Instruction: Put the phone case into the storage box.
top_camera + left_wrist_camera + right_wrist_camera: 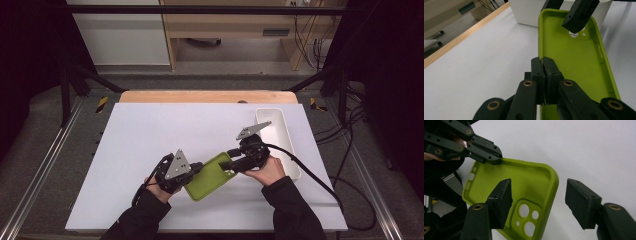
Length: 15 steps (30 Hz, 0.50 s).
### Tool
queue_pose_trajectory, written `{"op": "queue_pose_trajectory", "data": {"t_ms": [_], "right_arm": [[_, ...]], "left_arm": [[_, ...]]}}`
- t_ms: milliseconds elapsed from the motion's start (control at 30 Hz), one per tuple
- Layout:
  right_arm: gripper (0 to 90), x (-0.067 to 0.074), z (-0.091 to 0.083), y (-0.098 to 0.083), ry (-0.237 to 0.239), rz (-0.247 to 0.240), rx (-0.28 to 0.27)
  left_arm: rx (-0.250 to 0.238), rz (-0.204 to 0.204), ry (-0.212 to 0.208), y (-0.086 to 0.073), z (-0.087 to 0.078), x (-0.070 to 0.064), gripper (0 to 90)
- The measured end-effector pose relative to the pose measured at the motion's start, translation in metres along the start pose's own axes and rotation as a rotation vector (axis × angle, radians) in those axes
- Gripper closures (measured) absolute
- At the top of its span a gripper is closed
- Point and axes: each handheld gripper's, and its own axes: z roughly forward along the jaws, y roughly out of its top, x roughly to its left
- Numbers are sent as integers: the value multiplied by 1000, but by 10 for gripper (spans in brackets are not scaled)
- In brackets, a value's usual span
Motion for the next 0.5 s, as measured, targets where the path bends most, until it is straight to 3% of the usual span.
{"op": "queue_pose_trajectory", "data": {"t_ms": [500], "right_arm": [[558, -3, 0, 1, 45, 34, 35]], "left_arm": [[0, 15, -6, 0, 0, -2, 877]]}}
